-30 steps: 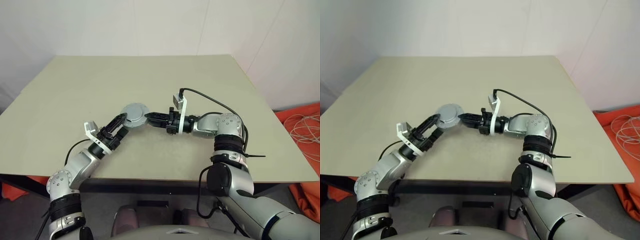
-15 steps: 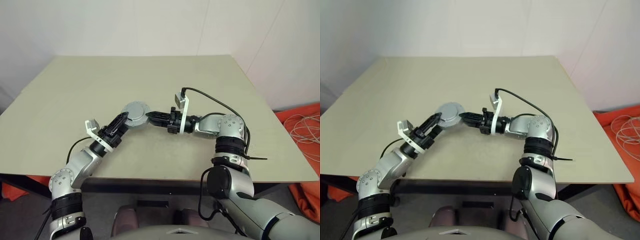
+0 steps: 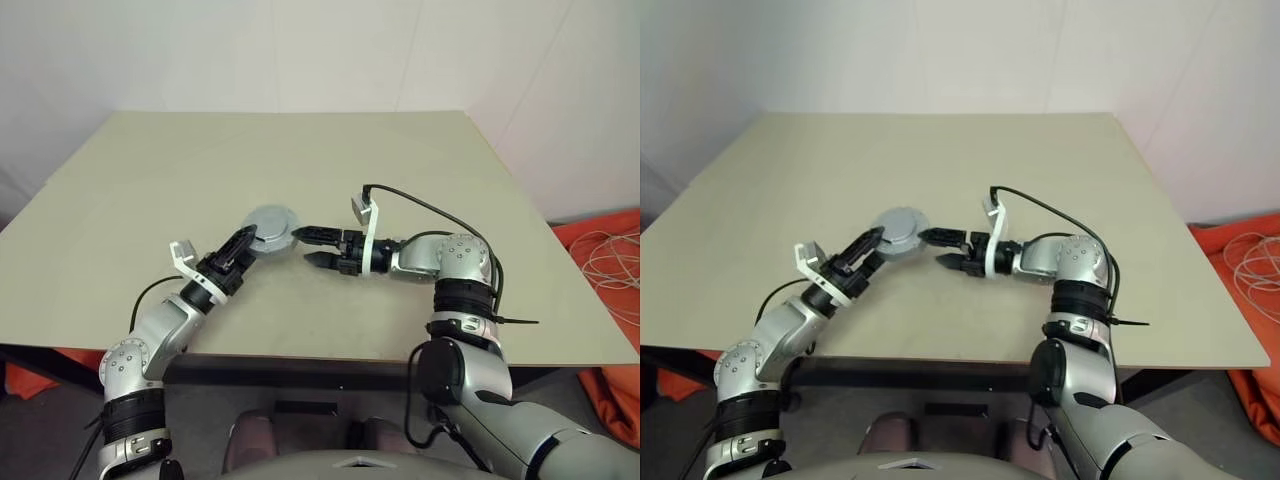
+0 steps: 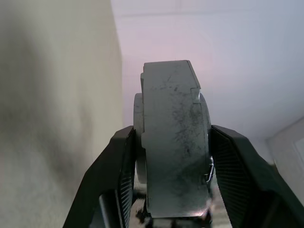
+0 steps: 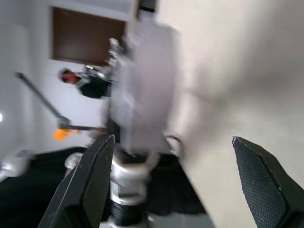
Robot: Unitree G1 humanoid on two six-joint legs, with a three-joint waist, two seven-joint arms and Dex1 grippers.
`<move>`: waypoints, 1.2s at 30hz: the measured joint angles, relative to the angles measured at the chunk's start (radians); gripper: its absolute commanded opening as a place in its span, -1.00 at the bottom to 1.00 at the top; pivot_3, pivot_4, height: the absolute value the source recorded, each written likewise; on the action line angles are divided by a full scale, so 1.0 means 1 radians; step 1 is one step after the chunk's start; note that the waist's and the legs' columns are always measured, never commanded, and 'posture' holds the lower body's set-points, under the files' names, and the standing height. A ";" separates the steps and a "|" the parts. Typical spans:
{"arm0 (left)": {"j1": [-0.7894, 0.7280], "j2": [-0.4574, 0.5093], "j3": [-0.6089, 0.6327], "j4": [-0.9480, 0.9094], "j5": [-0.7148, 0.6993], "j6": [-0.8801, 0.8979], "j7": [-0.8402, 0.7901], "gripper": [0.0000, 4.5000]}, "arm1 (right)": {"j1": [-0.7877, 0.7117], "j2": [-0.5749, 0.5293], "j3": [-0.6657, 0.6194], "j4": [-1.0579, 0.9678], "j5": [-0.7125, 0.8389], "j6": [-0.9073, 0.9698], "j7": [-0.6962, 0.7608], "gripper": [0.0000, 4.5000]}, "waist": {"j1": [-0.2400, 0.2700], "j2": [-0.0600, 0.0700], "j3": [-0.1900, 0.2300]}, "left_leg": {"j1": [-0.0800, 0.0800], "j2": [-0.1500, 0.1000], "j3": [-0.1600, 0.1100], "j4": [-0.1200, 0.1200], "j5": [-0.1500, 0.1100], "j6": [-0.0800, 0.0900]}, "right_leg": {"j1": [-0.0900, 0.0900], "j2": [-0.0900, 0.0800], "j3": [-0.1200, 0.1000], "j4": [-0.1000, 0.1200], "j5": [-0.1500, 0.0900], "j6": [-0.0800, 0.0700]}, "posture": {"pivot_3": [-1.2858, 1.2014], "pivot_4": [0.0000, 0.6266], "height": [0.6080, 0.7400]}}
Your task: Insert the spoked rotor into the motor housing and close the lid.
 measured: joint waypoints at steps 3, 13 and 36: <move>-0.005 -0.002 0.026 -0.021 0.023 -0.079 0.021 -0.10 | 0.050 -0.101 0.174 -0.105 -0.032 -0.089 0.084 1.00 | 0.002 0.000 0.000 | 0.001 0.000 0.000 0.001 0.000 0.000 | 0.002 0.000 0.000 0.000 0.000 0.001 | 0.03 -1.00 1.00; -0.074 -0.013 0.150 0.005 0.149 -0.344 0.154 -0.10 | 0.204 -0.318 0.568 -0.357 -0.314 -0.862 0.499 1.00 | 0.007 -0.010 0.001 | -0.003 0.001 -0.001 0.010 -0.003 0.004 | 0.003 0.000 -0.001 -0.001 0.003 0.005 | 0.03 -1.00 1.00; -0.243 -0.072 0.278 0.195 0.412 -0.641 0.356 -0.10 | 0.274 -0.356 0.687 -0.344 -0.501 -1.215 0.653 1.00 | 0.001 -0.023 0.001 | -0.002 0.001 -0.002 0.014 -0.004 0.007 | 0.006 -0.001 -0.001 0.000 0.004 0.006 | 0.03 -1.00 1.00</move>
